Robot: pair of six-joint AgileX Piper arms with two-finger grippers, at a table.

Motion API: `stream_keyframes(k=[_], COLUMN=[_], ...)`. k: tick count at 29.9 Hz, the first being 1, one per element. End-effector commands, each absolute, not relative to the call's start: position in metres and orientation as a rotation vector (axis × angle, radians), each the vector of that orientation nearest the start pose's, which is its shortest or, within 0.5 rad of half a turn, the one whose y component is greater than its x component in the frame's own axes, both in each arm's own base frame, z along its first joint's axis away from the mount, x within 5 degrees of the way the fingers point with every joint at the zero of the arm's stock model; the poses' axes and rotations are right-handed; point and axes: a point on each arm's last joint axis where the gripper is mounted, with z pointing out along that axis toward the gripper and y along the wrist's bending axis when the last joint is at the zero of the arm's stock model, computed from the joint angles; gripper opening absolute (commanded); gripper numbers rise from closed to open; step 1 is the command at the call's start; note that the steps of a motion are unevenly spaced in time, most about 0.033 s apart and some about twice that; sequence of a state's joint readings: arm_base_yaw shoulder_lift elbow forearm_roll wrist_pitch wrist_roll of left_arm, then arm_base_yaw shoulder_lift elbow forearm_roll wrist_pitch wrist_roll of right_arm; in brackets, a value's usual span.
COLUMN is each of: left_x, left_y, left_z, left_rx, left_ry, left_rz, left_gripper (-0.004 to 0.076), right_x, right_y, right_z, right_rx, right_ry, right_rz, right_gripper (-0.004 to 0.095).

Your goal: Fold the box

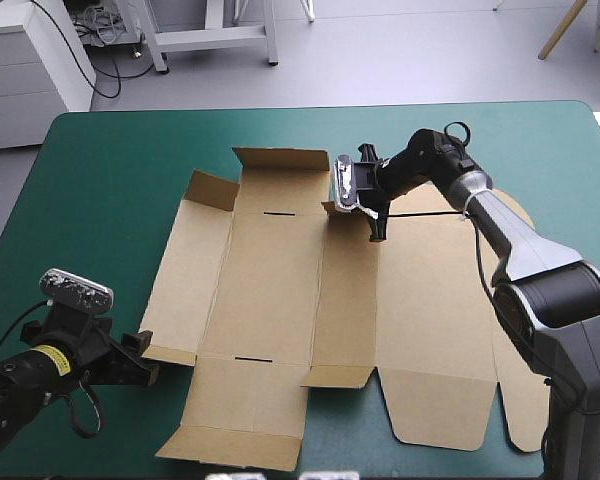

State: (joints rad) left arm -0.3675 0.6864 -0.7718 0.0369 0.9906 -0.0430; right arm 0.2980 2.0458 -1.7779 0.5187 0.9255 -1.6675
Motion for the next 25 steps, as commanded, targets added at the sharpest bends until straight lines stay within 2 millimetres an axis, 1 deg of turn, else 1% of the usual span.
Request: stream_keyframes(k=[1,5,7,9,11,13,15,17,20,22,23,25], left_x=[0.108,0.107,0.107,0.108,0.108,0.108,0.108,0.108,0.108,0.109,0.109,0.110], left_y=[-0.039,-0.038,-0.037,-0.037,-0.037,-0.037,-0.037,-0.037,-0.037,-0.038,-0.038,-0.038], left_z=[0.341,0.341,0.341,0.341,0.341,0.341,0.341,0.341,0.341,0.342,0.343,0.344], left_rx=[0.383,0.386,0.388,0.388,0.388,0.380,0.380,0.379,0.379,0.386,0.392,0.392], left_ry=[2.288,2.293,2.294,2.294,2.294,2.295,2.295,2.293,2.291,2.273,2.266,2.247], left_rz=[-0.163,-0.147,-0.141,-0.139,-0.139,-0.143,-0.143,-0.144,-0.144,-0.143,-0.142,-0.133], left_gripper=[0.0419,0.0419,0.0419,0.0419,0.0419,0.0419,0.0419,0.0419,0.0419,0.0419,0.0419,0.0419], right_x=[0.424,0.427,0.428,0.428,0.428,0.428,0.427,0.426,0.421,0.414,0.411,0.401], right_y=[0.170,0.171,0.171,0.171,0.171,0.171,0.171,0.169,0.166,0.161,0.159,0.151], right_z=[0.292,0.292,0.294,0.295,0.295,0.296,0.299,0.306,0.320,0.335,0.341,0.358], right_rx=[-1.803,-1.727,-1.684,-1.663,-1.640,-1.616,-1.577,-1.532,-1.480,-1.419,-1.376,-1.231], right_ry=[1.533,1.578,1.606,1.625,1.650,1.672,1.698,1.721,1.744,1.778,1.808,1.907], right_rz=[0.104,0.126,0.128,0.140,0.155,0.168,0.179,0.192,0.191,0.197,0.211,0.275], right_gripper=[-0.0018,-0.0011,0.0029,0.0121,0.0237,0.0381,0.0492,0.0566,0.0582,0.0580,0.0580,0.0580])
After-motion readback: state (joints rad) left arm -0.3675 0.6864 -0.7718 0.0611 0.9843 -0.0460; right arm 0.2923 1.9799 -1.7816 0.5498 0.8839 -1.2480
